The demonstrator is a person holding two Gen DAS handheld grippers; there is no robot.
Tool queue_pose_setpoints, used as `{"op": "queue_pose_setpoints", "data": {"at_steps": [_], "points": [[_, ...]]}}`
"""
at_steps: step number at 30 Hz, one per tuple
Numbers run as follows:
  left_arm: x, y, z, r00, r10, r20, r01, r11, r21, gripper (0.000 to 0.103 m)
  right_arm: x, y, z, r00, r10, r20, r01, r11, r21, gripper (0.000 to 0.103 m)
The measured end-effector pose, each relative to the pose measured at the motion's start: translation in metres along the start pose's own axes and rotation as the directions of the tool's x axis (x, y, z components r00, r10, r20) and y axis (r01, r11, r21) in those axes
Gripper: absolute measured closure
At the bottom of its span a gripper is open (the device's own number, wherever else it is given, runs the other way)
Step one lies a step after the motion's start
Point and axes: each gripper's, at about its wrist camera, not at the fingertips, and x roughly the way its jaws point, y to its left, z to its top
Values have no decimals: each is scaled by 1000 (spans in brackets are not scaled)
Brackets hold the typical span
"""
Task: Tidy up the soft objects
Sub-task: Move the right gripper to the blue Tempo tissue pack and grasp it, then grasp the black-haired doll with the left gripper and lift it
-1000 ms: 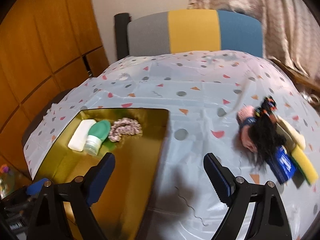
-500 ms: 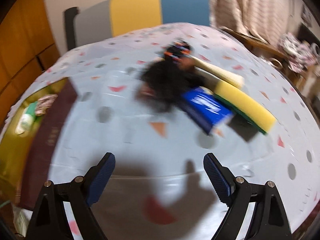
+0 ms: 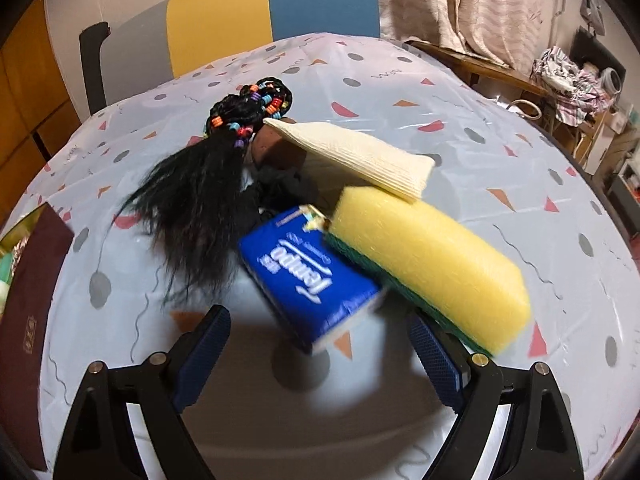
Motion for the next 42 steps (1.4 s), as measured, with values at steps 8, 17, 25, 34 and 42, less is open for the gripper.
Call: {"op": "queue_pose_setpoints", "data": {"at_steps": [8,17,25,34,42], "points": [[4,11,14,1000,22,-9,-23,999,-24,28,15,14,14,999,35,-2,-35,996,-79,27],[15,20,30,999,35,-32,-37,997,-61,28,0,21,-5,995,93,-26,-93,995,-18,39],[23,0,40,999,1,-40,-2,1000,-31,28,-31,30,-44,977,213,-30,-212,977,18,40],[47,-56,66,995,-49,-82,53,998,39,28,-47,33,-74,986,166,33,-166,986,-21,40],[89,-108,93,989,-31,-145,44,995,90,28,-48,34,-80,981,165,106,-160,986,-52,40]]}}
